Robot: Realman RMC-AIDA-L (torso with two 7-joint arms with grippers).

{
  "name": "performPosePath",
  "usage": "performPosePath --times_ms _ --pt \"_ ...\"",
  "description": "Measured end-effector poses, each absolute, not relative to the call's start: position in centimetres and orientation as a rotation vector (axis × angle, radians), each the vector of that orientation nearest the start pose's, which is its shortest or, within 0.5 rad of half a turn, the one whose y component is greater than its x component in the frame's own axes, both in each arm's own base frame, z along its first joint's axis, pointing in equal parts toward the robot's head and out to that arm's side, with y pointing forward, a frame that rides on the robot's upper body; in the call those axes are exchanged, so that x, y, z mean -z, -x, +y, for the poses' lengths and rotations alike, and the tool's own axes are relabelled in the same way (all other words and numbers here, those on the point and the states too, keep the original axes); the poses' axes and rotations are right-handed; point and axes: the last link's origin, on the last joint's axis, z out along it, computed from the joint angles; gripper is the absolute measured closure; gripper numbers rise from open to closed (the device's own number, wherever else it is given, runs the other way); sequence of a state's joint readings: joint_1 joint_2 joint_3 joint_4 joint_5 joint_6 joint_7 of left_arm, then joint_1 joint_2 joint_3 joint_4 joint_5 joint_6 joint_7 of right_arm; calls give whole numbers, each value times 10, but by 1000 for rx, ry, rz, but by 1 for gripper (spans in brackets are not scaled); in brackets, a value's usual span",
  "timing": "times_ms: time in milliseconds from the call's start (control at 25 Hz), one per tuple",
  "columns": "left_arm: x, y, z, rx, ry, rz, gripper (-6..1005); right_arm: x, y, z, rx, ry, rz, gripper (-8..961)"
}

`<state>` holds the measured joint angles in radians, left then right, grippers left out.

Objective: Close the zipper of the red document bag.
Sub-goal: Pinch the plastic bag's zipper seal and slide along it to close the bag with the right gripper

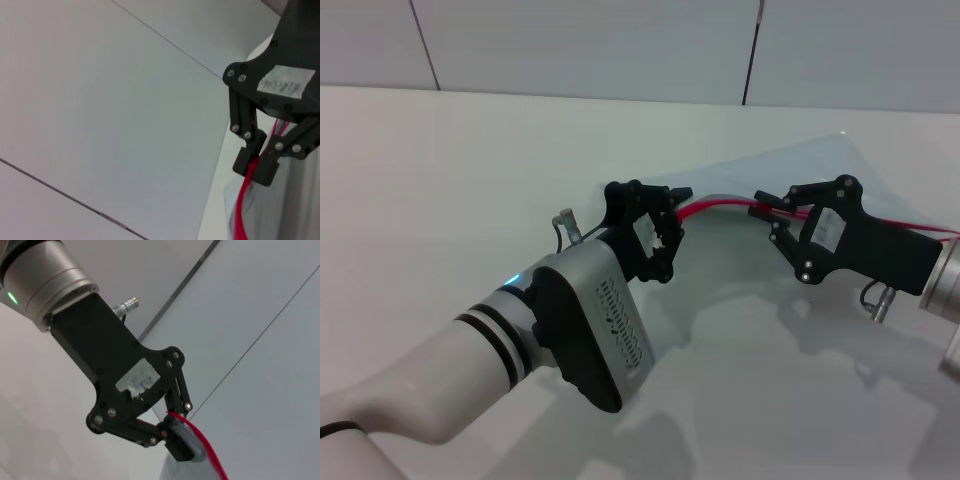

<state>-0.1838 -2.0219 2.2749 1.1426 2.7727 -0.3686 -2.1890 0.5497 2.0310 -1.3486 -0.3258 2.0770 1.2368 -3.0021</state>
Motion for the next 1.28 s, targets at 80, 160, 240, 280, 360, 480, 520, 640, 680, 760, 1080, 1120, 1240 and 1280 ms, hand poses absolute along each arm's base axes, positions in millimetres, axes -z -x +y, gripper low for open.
performPosePath --times_ms 80,160,240,280,360,480,520,640,680,760,1080,1120,1240,1280 --pt "96 179 304 141 2055 537 948 47 -246 347 -540 2339 -519 872" --pt "96 179 304 141 2055 537 948 47 -246 347 -540 2339 -519 872" --pt "95 179 304 147 2050 537 948 47 -247 347 -539 2338 -516 873" --pt "95 178 303 156 2044 539 948 47 -247 347 -536 2336 -512 873" --pt "94 175 300 182 2029 548 948 46 -249 348 -531 2331 -501 873" --pt "92 174 294 215 2007 560 948 44 -253 350 -511 2321 -474 873" --pt "90 173 292 226 1998 562 948 43 -255 351 -496 2317 -461 873" --pt "87 172 287 247 1985 561 948 42 -263 354 -444 2307 -424 873" --pt "84 172 284 253 1980 558 948 42 -265 355 -430 2304 -414 873" --pt "82 171 280 270 1971 559 948 40 -269 358 -402 2293 -392 874" --pt "74 167 253 366 1933 611 948 23 -291 374 -279 2193 -238 861" --pt "74 167 253 366 1933 611 948 23 -291 374 -279 2193 -238 856" --pt "71 165 238 427 1915 643 948 12 -303 383 -206 2129 -144 843" --pt "69 164 235 445 1907 652 948 7 -309 387 -178 2101 -104 839"
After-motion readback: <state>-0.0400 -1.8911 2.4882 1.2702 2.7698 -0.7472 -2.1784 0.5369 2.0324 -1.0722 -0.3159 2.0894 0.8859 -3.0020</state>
